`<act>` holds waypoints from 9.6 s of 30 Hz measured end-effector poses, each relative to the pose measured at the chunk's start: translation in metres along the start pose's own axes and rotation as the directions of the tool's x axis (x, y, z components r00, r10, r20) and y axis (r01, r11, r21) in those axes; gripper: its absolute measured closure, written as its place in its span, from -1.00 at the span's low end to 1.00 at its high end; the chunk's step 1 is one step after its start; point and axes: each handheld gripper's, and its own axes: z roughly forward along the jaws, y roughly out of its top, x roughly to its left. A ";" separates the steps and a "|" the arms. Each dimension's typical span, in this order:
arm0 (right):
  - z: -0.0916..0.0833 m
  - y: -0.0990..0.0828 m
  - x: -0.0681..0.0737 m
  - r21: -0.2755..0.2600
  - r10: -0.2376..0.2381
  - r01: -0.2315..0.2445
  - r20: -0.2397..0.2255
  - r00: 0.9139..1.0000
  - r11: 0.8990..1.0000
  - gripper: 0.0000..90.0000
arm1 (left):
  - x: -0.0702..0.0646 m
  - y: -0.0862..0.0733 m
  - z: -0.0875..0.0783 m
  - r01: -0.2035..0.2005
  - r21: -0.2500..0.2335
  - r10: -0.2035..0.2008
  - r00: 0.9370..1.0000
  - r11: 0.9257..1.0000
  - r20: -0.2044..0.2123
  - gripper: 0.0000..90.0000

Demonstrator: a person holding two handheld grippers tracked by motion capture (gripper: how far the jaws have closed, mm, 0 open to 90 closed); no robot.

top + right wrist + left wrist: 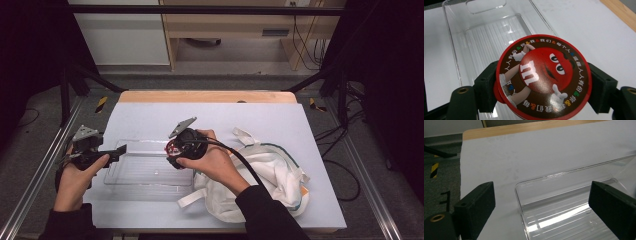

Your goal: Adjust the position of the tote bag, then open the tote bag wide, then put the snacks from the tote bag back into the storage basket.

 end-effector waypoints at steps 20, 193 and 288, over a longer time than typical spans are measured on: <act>0.010 -0.011 0.003 0.041 -0.023 0.023 -0.004 1.000 0.999 -0.43 | 0.000 0.000 0.000 -0.002 0.004 0.002 1.000 1.000 -0.001 -0.84; -0.170 -0.102 -0.068 -0.289 0.319 -0.229 0.316 0.894 0.929 -0.81 | -0.006 0.003 0.000 -0.023 -0.012 0.022 0.999 1.000 -0.028 -0.86; -0.165 -0.286 -0.164 -0.243 0.607 -0.570 0.482 0.631 0.785 -0.83 | 0.081 -0.060 0.027 0.000 0.044 0.009 0.976 0.999 -0.218 -0.80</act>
